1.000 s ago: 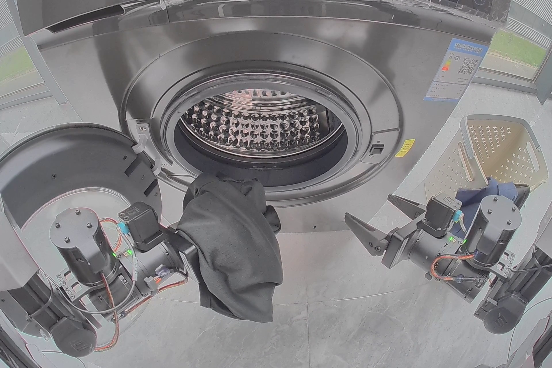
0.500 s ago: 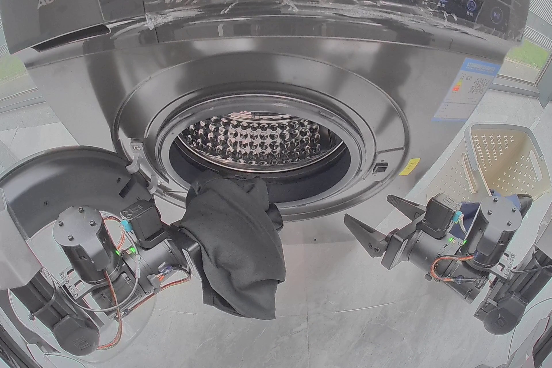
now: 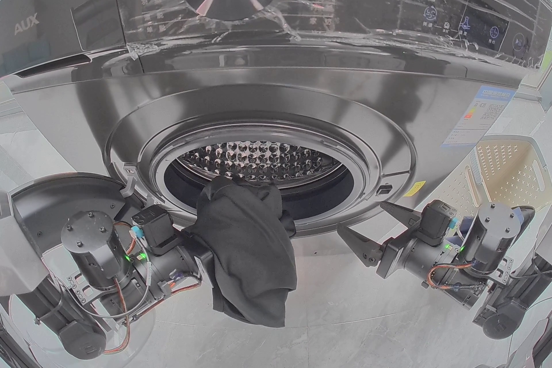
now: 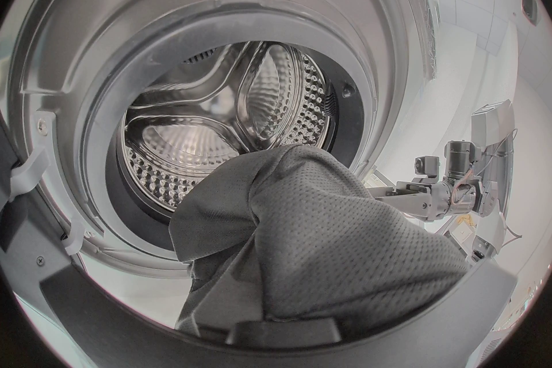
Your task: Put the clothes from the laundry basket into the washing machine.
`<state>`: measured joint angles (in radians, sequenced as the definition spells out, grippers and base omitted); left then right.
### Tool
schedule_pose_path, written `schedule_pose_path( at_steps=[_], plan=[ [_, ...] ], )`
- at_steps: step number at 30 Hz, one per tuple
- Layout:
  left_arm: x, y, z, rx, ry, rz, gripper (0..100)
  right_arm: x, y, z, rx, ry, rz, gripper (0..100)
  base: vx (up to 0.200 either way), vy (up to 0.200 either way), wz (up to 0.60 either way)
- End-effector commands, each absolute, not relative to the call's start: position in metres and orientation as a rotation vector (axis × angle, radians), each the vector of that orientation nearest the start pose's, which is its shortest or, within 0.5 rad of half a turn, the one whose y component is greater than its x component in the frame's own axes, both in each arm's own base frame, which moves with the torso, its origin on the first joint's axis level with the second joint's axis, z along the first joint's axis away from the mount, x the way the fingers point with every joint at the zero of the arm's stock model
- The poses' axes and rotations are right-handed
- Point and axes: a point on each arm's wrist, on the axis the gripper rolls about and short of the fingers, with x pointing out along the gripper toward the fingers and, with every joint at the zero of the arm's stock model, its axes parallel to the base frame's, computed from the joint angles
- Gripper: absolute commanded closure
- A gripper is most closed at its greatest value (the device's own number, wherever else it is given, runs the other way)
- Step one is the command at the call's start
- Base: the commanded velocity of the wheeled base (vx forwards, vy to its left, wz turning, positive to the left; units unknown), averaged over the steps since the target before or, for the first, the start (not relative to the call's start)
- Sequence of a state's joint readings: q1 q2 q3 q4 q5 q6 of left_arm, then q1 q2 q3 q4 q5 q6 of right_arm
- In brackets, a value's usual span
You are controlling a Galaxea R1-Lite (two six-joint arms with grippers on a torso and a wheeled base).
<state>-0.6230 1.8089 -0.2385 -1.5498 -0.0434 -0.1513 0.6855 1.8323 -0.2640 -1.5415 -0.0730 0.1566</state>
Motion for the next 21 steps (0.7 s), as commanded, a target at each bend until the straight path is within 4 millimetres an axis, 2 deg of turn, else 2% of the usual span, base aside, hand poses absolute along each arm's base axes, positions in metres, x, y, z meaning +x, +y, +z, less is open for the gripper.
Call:
schedule_pose_path(
  at_steps=[1,2,3,7,8,11,21],
  plan=[
    [0.215,-0.159,0.112,-0.142,0.060,-0.659,100,0.196,0.163,0.112,0.140,0.078,0.624,0,0.000,0.000,0.00],
    [0.228,-0.166,0.104,-0.137,0.068,-0.635,100,0.195,0.163,0.109,0.136,0.090,0.626,0,0.000,0.000,0.00],
    [0.230,-0.167,0.103,-0.137,0.070,-0.634,100,0.195,0.163,0.109,0.136,0.090,0.626,0,0.000,0.000,0.00],
    [0.258,-0.178,0.081,-0.135,0.101,-0.603,100,0.191,0.166,0.108,0.132,0.099,0.647,0,0.000,0.000,0.00],
    [0.259,-0.179,0.080,-0.135,0.103,-0.603,100,0.191,0.166,0.108,0.132,0.100,0.646,0,0.000,0.000,0.00],
    [0.282,-0.193,0.067,-0.138,0.092,-0.602,100,0.189,0.168,0.107,0.132,0.103,0.654,0,0.000,0.000,0.00],
    [0.333,-0.224,0.064,-0.180,-0.043,-0.575,100,0.189,0.168,0.106,0.132,0.108,0.655,0,0.000,0.000,0.00]
  ],
)
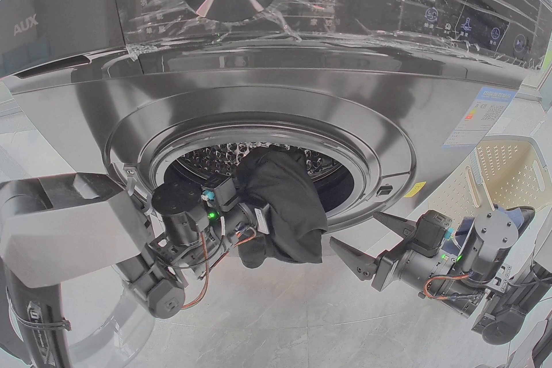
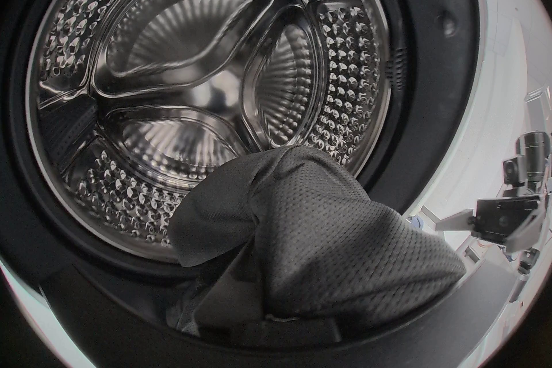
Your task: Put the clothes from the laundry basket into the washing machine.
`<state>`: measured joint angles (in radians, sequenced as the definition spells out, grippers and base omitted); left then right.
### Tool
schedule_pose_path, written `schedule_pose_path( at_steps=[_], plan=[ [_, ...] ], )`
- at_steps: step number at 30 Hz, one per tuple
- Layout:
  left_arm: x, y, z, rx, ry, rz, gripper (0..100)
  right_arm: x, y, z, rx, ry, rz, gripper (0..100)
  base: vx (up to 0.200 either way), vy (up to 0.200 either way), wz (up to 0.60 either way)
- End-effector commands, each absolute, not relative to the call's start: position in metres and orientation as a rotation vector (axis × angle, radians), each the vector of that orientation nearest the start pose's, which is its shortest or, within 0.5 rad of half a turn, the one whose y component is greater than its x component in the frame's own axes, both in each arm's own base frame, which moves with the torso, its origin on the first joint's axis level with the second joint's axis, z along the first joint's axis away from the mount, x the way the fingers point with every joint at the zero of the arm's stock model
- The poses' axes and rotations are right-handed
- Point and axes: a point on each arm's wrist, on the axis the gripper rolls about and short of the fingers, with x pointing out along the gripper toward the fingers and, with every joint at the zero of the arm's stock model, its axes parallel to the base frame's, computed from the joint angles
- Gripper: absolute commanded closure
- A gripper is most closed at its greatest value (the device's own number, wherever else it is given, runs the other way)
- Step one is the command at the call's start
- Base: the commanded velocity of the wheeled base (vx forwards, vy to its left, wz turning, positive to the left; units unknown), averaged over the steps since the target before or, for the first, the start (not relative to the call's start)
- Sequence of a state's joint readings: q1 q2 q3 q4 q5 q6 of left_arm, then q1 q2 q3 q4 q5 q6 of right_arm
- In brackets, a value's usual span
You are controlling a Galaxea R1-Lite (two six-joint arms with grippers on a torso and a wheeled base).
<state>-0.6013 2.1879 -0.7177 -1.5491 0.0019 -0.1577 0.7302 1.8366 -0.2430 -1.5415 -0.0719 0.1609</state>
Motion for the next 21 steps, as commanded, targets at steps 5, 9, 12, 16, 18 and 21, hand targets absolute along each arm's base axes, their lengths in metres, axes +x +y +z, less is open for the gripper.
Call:
schedule_pose_path(
  at_steps=[5,9,12,16,18,21],
  plan=[
    [0.365,-0.227,0.072,-0.201,-0.130,-0.525,100,0.189,0.168,0.107,0.132,0.106,0.655,0,0.000,0.000,0.00],
    [0.380,-0.230,0.071,-0.200,-0.131,-0.511,100,0.189,0.168,0.106,0.133,0.110,0.656,0,0.000,0.000,0.00],
    [0.390,-0.233,0.074,-0.201,-0.136,-0.507,100,0.191,0.169,0.103,0.128,0.120,0.655,0,0.000,0.000,0.00],
    [0.406,-0.233,0.085,-0.201,-0.141,-0.482,100,0.191,0.170,0.102,0.127,0.123,0.655,0,0.000,0.000,0.00],
    [0.415,-0.233,0.090,-0.201,-0.138,-0.459,100,0.191,0.170,0.102,0.127,0.123,0.655,0,0.000,0.000,0.00],
    [0.425,-0.234,0.102,-0.207,-0.154,-0.427,100,0.191,0.170,0.102,0.128,0.121,0.655,0,0.000,0.000,0.00]
  ],
)
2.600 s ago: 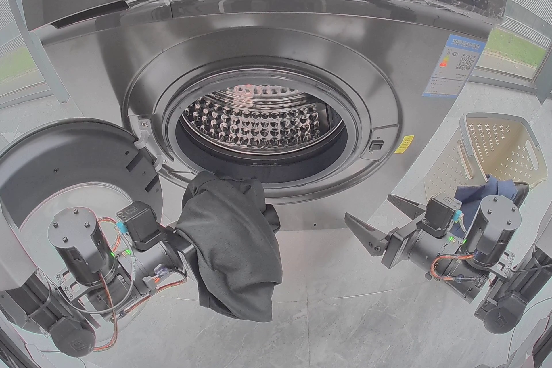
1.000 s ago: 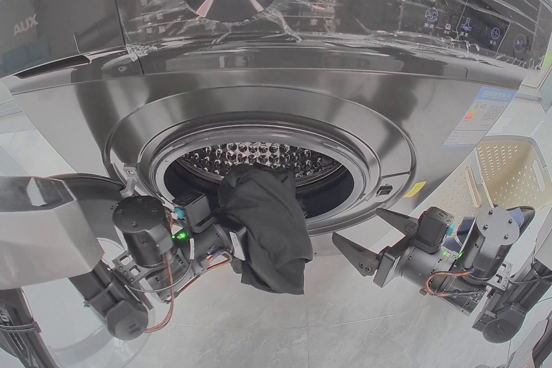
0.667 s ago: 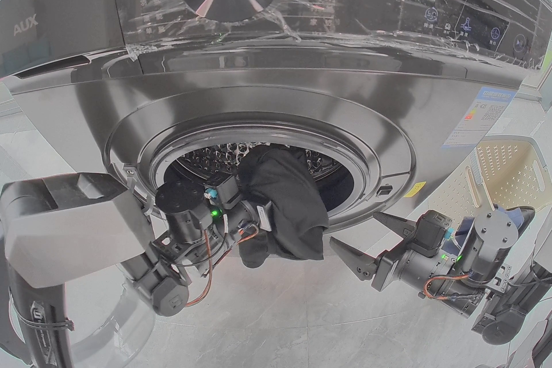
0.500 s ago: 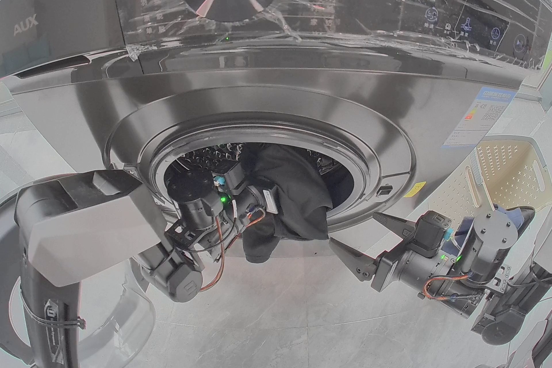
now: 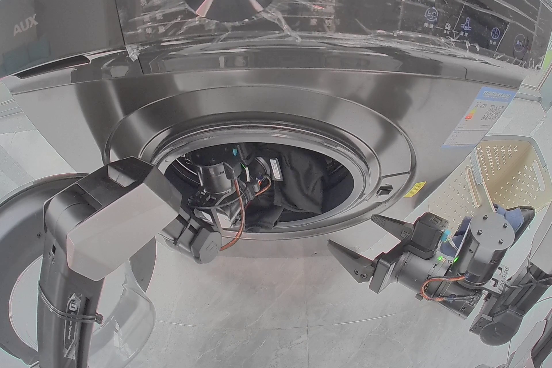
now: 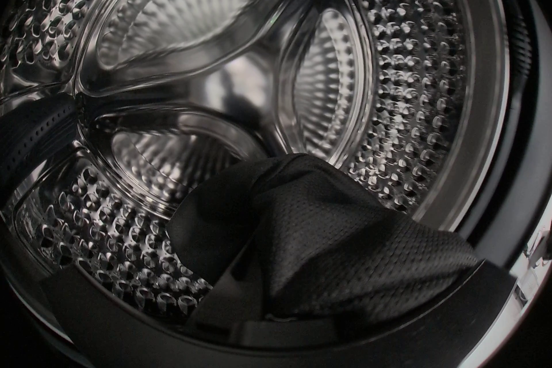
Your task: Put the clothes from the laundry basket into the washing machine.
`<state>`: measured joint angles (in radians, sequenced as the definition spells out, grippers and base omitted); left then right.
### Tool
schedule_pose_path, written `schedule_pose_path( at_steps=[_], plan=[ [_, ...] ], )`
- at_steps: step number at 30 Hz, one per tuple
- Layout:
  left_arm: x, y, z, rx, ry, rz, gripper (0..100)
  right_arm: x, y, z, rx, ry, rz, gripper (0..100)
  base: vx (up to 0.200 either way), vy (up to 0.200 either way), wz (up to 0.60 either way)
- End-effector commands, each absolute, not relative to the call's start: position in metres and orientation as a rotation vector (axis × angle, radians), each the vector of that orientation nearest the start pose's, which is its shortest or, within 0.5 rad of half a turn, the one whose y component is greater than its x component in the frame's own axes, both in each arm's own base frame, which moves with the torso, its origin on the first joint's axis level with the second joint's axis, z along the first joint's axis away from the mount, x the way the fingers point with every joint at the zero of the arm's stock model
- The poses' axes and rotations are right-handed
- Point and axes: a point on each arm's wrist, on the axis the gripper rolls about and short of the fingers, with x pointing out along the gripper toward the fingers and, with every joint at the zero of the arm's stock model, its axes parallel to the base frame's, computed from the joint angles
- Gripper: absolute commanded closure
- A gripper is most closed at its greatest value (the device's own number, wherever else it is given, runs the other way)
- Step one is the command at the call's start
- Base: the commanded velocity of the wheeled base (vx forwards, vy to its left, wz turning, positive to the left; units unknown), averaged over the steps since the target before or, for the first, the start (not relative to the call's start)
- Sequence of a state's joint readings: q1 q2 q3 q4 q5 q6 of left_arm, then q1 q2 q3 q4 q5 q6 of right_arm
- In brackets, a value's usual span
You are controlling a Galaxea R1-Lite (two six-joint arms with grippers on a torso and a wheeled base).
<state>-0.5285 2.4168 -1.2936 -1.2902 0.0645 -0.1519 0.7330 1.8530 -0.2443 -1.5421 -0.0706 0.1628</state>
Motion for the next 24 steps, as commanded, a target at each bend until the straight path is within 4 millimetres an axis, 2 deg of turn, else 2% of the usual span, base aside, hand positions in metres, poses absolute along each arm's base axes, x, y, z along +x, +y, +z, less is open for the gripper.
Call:
schedule_pose_path(
  at_steps=[1,5,12,13,15,17,24],
  plan=[
    [0.428,-0.234,0.105,-0.209,-0.159,-0.418,100,0.191,0.170,0.102,0.128,0.121,0.655,0,0.000,0.000,0.00],
    [0.435,-0.233,0.116,-0.216,-0.178,-0.401,100,0.191,0.170,0.102,0.128,0.121,0.655,0,0.000,0.000,0.00],
    [0.435,-0.228,0.112,-0.215,-0.161,-0.372,100,0.191,0.170,0.103,0.128,0.120,0.655,0,0.000,0.000,0.00],
    [0.434,-0.229,0.111,-0.219,-0.154,-0.374,0,0.191,0.170,0.103,0.128,0.120,0.655,0,0.000,0.000,0.00],
    [0.433,-0.229,0.110,-0.226,-0.143,-0.375,0,0.191,0.169,0.102,0.128,0.121,0.654,0,0.000,0.000,0.00],
    [0.425,-0.229,0.099,-0.244,-0.082,-0.381,0,0.191,0.170,0.102,0.128,0.121,0.655,0,0.000,0.000,0.00],
    [0.388,-0.239,0.074,-0.194,0.071,-0.464,0,0.191,0.170,0.102,0.128,0.121,0.655,0,0.000,0.000,0.00]
  ],
)
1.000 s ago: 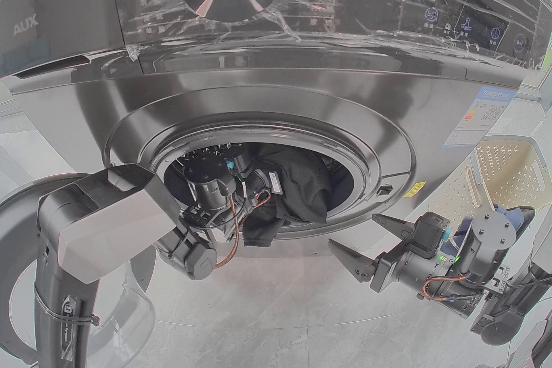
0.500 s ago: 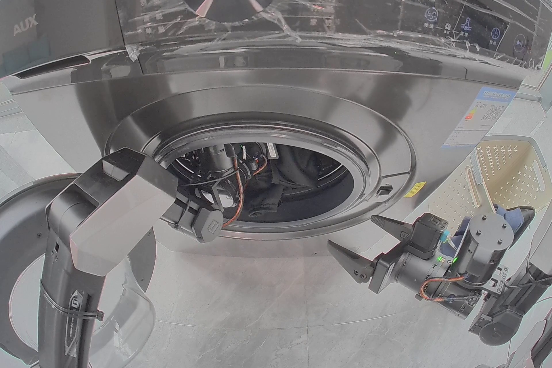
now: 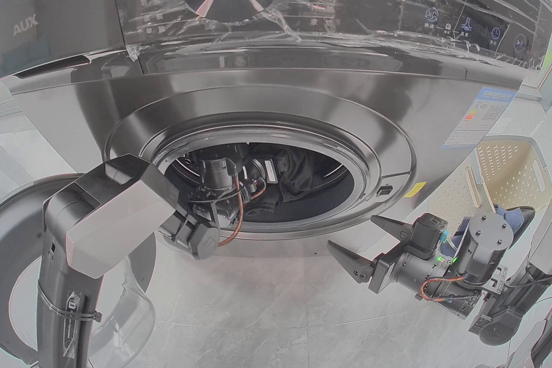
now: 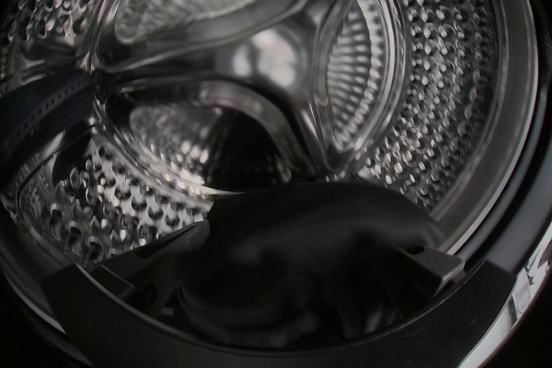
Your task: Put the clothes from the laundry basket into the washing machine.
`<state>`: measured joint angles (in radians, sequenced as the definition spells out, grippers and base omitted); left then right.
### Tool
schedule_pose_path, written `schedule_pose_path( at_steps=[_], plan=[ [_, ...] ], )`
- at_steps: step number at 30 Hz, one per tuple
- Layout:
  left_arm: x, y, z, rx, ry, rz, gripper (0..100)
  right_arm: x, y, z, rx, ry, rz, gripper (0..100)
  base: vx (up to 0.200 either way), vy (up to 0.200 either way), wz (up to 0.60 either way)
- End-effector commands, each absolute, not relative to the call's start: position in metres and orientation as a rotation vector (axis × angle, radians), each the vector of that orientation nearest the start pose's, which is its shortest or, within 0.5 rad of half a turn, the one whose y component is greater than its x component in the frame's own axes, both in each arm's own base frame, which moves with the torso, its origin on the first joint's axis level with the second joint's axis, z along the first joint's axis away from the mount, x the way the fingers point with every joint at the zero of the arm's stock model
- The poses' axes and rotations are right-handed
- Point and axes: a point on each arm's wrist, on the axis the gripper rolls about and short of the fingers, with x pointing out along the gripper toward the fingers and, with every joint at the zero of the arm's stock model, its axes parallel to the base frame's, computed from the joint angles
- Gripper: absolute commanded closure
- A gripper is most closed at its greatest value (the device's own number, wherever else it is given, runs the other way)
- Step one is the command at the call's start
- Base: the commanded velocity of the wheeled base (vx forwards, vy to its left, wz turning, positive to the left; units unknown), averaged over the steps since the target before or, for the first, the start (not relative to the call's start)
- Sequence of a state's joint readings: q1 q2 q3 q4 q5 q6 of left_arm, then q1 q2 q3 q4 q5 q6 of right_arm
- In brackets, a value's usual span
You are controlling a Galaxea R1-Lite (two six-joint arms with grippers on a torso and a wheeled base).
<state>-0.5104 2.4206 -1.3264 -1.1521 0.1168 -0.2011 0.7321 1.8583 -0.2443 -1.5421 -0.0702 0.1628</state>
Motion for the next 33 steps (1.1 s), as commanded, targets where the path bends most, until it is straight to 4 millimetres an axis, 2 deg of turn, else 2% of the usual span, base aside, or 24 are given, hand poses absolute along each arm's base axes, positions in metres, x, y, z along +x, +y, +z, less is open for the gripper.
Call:
schedule_pose_path(
  at_steps=[1,5,11,12,17,26,33],
  plan=[
    [0.385,-0.241,0.072,-0.190,0.079,-0.478,0,0.191,0.170,0.102,0.127,0.123,0.655,0,0.000,0.000,0.00],
    [0.375,-0.247,0.066,-0.180,0.107,-0.525,0,0.190,0.170,0.102,0.128,0.121,0.657,0,0.000,0.000,0.00],
    [0.378,-0.249,0.051,-0.162,0.132,-0.518,0,0.190,0.170,0.102,0.127,0.124,0.658,0,0.000,0.000,0.00],
    [0.379,-0.249,0.050,-0.161,0.133,-0.514,100,0.190,0.170,0.102,0.127,0.124,0.658,0,0.000,0.000,0.00],
    [0.390,-0.249,0.055,-0.177,0.094,-0.489,100,0.191,0.170,0.102,0.127,0.124,0.658,0,0.000,0.000,0.00],
    [0.429,-0.245,0.093,-0.259,-0.136,-0.376,100,0.191,0.171,0.101,0.126,0.126,0.659,0,0.000,0.000,0.00],
    [0.436,-0.249,0.103,-0.286,-0.202,-0.365,100,0.191,0.171,0.101,0.127,0.126,0.659,0,0.000,0.000,0.00]
  ],
)
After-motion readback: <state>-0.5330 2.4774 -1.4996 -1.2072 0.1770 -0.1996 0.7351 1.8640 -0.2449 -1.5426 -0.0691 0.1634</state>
